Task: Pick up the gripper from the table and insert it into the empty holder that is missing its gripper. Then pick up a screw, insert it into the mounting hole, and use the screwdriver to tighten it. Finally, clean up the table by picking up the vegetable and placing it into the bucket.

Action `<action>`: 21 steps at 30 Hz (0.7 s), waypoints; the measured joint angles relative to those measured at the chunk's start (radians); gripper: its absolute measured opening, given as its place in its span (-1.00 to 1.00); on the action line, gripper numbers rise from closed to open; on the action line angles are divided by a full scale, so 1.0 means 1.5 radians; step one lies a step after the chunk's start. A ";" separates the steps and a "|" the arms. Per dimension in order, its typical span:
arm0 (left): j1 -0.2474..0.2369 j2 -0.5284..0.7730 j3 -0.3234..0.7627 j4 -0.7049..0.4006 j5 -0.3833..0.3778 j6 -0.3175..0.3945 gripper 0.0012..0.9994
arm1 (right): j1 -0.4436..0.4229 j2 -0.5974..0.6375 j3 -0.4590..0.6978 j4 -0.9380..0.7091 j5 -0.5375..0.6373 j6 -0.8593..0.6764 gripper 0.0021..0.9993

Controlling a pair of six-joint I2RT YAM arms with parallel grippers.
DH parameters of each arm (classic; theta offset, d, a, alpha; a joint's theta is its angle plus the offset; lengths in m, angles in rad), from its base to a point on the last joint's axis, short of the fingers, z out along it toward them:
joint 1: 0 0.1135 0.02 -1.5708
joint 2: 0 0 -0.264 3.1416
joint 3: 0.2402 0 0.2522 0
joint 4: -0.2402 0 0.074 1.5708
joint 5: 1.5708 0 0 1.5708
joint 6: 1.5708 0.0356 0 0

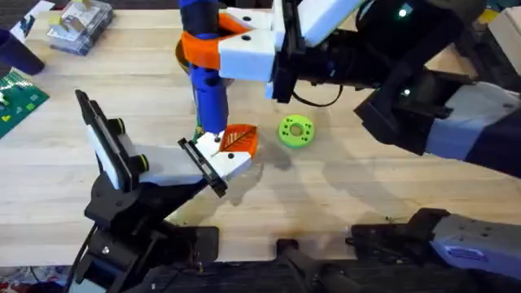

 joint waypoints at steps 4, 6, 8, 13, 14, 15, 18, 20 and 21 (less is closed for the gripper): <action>0.000 0.000 0.000 0.000 0.000 0.000 -0.96 | -0.014 0.004 -0.001 0.063 -0.006 0.028 -0.95; 0.000 0.000 0.000 0.000 0.000 0.000 -0.96 | -0.034 0.003 0.000 0.105 -0.008 0.050 -0.95; 0.000 0.000 0.000 0.000 0.000 0.000 -0.96 | -0.061 0.003 0.000 0.141 -0.011 0.072 -0.95; 0.000 0.000 0.000 0.000 0.000 0.000 -0.96 | -0.113 -0.003 0.000 0.152 -0.014 0.100 -0.95; 0.000 0.000 0.000 0.000 0.000 0.000 -0.96 | -0.115 -0.003 0.000 0.151 -0.015 0.102 -0.95; 0.000 0.000 0.000 0.000 0.000 0.000 -0.96 | -0.115 -0.003 0.000 0.150 -0.017 0.103 -0.95; 0.000 0.000 0.000 0.000 0.000 0.000 -0.96 | -0.116 -0.004 0.001 0.131 -0.021 0.094 -0.95; 0.000 0.000 0.000 0.000 0.000 0.000 -0.96 | -0.119 -0.005 0.002 0.074 -0.024 0.065 -0.95; 0.000 0.000 0.000 0.000 0.000 0.000 -0.96 | -0.124 -0.005 0.003 0.032 -0.024 0.040 -0.95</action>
